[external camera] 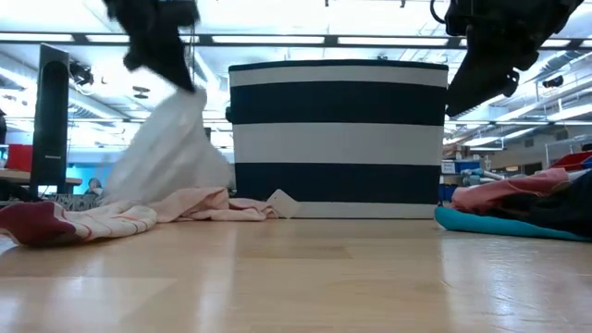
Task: Sort clothes
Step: Put the white boxer into the blue bin
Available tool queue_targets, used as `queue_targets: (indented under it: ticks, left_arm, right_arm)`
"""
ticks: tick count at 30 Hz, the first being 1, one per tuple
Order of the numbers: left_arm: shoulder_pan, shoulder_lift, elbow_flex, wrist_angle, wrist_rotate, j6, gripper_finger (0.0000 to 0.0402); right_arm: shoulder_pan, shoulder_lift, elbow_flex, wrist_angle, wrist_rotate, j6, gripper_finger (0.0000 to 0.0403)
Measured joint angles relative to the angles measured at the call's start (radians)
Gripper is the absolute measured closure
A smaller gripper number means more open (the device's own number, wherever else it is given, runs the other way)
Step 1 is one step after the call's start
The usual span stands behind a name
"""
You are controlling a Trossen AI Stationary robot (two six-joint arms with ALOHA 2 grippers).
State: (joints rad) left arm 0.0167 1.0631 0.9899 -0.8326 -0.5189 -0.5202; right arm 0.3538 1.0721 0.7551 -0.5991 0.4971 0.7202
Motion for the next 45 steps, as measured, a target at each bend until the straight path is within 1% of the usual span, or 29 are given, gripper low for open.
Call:
queue_targets:
  ticks: [4,9,13,17,20,23,26,32,37,39,41,45]
  left_arm:
    - [-0.024,-0.019,0.116,0.011,-0.034,0.084,0.0401]
    - [-0.026,-0.016,0.245,0.133,-0.038,0.241,0.0401]
    - [-0.013,-0.003,0.316,0.314,-0.041,0.397,0.0401]
    - [0.036,0.028,0.382,0.516,-0.038,0.539,0.0401]
    - [0.097,0.079,0.45,0.608,0.006,0.601,0.0401]
    - [0.169,0.152,0.539,0.635,0.094,0.62,0.0401]
    - [0.242,0.243,0.642,0.638,0.172,0.622,0.0401]
    - [0.363,0.448,0.875,0.614,0.293,0.621,0.0401]
    - [0.425,0.568,1.055,0.601,0.355,0.608,0.0401]
    - [0.44,0.604,1.113,0.546,0.365,0.594,0.0401]
    - [0.452,0.63,1.154,0.454,0.375,0.59,0.0401]
    - [0.459,0.678,1.163,0.258,0.375,0.595,0.0401]
  right_arm:
    - [-0.004,0.016,0.0,0.0,0.002,-0.015,0.0204]
    - [-0.015,0.054,0.0,0.001,0.006,-0.018,0.0204]
    - [-0.03,0.086,0.0,0.011,-0.001,-0.029,0.0204]
    - [-0.05,0.112,0.0,0.032,-0.037,-0.049,0.0204]
    - [-0.065,0.123,0.0,0.036,-0.053,-0.052,0.0204]
    - [-0.074,0.121,0.0,0.045,-0.053,-0.052,0.0204]
    - [-0.075,0.12,0.0,0.052,-0.053,-0.066,0.0204]
    - [-0.075,0.121,0.0,0.051,-0.057,-0.078,0.0204]
    - [-0.075,0.121,0.0,0.051,-0.064,-0.084,0.0204]
    - [-0.075,0.121,0.0,0.051,-0.068,-0.087,0.0204]
    - [-0.075,0.121,0.0,0.052,-0.069,-0.094,0.0204]
    - [-0.075,0.121,0.0,0.053,-0.069,-0.097,0.0204]
